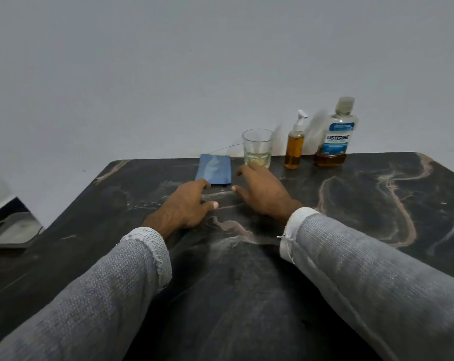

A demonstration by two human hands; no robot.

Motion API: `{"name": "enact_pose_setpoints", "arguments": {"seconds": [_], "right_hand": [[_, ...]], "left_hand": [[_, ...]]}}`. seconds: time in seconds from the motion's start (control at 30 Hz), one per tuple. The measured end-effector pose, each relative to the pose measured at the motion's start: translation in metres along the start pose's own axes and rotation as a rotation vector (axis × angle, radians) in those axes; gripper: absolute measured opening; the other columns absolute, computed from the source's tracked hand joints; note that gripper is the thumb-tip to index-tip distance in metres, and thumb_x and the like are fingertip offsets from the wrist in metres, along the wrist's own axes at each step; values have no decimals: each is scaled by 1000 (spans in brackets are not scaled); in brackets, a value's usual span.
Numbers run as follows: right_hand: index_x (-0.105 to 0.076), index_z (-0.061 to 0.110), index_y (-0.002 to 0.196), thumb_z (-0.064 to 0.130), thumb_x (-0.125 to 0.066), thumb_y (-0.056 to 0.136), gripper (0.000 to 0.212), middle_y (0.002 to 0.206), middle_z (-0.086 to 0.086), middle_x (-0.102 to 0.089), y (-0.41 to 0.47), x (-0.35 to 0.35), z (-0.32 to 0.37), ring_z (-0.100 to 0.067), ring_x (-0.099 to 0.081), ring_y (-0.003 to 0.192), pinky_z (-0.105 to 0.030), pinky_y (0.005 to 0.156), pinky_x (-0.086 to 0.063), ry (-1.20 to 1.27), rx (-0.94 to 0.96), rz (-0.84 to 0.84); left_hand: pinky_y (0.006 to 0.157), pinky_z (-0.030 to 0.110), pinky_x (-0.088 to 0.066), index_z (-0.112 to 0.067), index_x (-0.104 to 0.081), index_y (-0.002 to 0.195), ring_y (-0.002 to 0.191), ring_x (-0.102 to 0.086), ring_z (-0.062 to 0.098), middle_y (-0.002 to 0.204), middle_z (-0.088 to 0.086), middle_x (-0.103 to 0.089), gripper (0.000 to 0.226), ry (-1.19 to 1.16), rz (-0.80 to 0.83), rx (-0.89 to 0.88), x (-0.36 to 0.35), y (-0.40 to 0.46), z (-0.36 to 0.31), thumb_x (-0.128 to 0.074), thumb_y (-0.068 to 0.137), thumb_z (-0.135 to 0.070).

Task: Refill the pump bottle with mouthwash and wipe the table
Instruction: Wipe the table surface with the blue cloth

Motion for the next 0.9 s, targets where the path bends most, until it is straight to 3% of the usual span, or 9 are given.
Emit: {"name": "enact_pose_setpoints", "arguments": {"seconds": [0.13,0.3,0.4,0.63,0.9], "right_hand": [[-48,16,134,29,-62,92,46,137,-11,-49,31,-17,23,-29,-48,122,-41,100,-43,-117,71,50],[-55,14,128,25,-56,96,34,127,-13,-53,52,-34,18,-32,-55,113,-40,92,-47,-264,69,169],[-58,10,122,19,-55,95,28,119,-13,-57,55,-36,23,-30,-58,108,-39,87,-49,-409,150,165],[-52,4,128,13,-53,95,33,123,-16,-54,55,-42,43,-34,-59,109,-41,80,-50,-678,296,169],[-54,4,125,17,-50,97,31,126,-16,-58,59,-32,44,-33,-59,112,-40,86,-48,-598,262,229]], "left_hand": [[94,32,-43,-16,-48,130,107,-53,18,129,6,-57,48,-11,21,7,0,-1,22,-64,89,-37],[103,40,-44,-16,-45,136,119,-52,20,135,4,-53,55,-9,19,-16,-2,2,34,-64,89,-37],[102,40,-44,-16,-44,137,119,-52,20,135,4,-53,58,34,-1,-39,-3,4,32,-63,88,-42],[101,38,-44,-17,-44,137,119,-52,19,135,4,-53,60,52,-24,-62,-1,2,33,-62,88,-45],[95,31,-45,-16,-44,136,112,-54,16,131,4,-56,57,-28,7,-86,-3,-11,34,-62,89,-43]]}}
Point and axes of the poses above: each hand's wrist, its own y-axis towards the middle knuckle, its own x-axis out of the back of the hand, z = x × y, the point moved 7 cm from there along y, towards the middle knuckle
